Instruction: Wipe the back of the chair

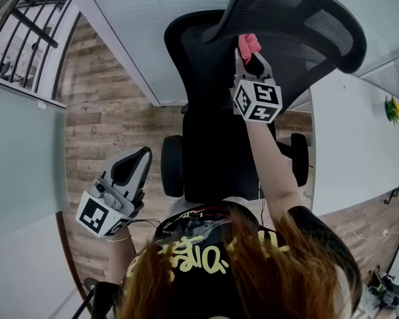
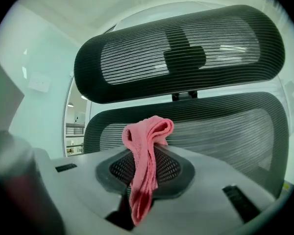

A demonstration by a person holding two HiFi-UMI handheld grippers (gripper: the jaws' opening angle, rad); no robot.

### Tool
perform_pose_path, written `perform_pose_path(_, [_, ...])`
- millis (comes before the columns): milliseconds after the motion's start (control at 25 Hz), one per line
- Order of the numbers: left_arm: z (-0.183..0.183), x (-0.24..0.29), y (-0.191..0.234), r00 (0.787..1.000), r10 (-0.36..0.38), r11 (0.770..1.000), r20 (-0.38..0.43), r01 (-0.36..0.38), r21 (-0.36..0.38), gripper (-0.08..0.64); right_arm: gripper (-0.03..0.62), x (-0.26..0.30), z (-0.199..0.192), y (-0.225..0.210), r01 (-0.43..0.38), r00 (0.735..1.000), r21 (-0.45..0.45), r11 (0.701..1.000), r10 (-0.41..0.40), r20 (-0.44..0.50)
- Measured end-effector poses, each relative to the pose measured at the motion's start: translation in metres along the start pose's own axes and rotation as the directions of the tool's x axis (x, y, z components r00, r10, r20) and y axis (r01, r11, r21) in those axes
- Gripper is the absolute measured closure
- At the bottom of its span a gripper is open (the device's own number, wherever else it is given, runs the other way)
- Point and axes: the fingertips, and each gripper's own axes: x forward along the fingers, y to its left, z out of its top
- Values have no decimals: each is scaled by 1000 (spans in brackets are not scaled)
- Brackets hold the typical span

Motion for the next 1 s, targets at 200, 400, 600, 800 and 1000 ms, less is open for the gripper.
perform_pose_path(200, [0, -7, 5, 1000, 9, 1000, 6, -9, -6, 568, 525, 7, -1, 23, -21, 1000, 6, 1000, 21, 4])
perform_pose_path(400, [0, -14, 10, 1000, 20, 1000, 9, -20, -10, 568, 525, 13, -1, 44, -43, 999, 18, 999, 43, 8])
perform_pose_path(600, [0, -19, 14, 1000, 24, 1000, 10, -24, -11, 568, 525, 19, -4, 68, -77, 997, 16, 997, 76, 11])
perform_pose_path(800, [0, -24, 18, 1000, 28, 1000, 10, -28, -13, 568, 525, 24, -5, 89, -106, 994, 20, 994, 105, 8])
perform_pose_path(1000, [-1, -28, 22, 999, 33, 999, 10, -33, -16, 568, 525, 28, -7, 107, -133, 991, 22, 991, 133, 6])
